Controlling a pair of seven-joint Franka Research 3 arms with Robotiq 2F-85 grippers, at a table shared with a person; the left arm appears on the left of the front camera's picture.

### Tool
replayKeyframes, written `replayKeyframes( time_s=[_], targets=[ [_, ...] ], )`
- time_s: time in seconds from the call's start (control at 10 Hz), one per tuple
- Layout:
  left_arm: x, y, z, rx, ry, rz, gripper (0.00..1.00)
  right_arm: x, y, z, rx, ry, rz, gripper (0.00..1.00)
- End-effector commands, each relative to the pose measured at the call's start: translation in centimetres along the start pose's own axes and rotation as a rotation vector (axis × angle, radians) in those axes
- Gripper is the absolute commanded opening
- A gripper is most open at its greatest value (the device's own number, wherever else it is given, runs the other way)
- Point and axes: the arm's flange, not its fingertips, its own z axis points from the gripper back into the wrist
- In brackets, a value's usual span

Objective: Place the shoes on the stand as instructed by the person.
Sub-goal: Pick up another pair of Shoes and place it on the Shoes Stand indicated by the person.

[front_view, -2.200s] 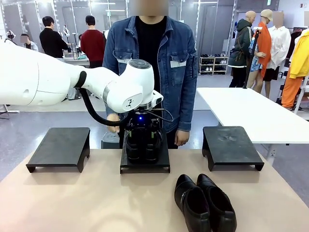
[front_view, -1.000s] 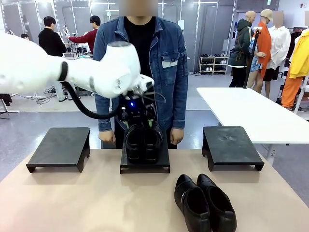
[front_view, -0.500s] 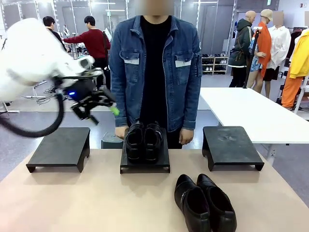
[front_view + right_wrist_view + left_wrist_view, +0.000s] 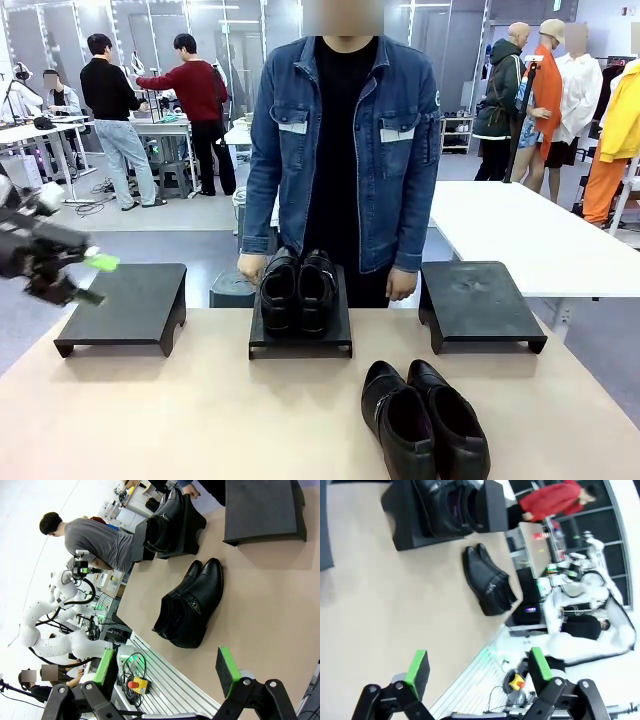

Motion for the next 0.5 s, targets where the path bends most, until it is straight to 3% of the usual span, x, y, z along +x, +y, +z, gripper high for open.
replayKeyframes(
  time_s=[0.0, 0.1, 0.3, 0.4],
  targets=[
    [-3.9, 3.9, 3.8, -0.181, -0.072, 0.028, 1.0, 0.0, 0.1, 0.1, 0.008, -0.011, 0.007, 1.0],
    [-6.1, 6.1, 5.5, -0.19, -0.111, 0.073, 1.0, 0.0, 0.1, 0.1, 0.008, -0.011, 0.007, 1.0],
    [-9.9, 9.2, 7.9, -0.323, -0.209, 0.039, 1.0, 0.0, 0.1, 0.1, 0.008, -0.011, 0.007, 1.0],
    [-11.2, 10.6, 8.4, -0.322, -0.202, 0.073, 1.0, 0.0, 0.1, 0.1, 0.008, -0.011, 0.007, 1.0]
  ],
)
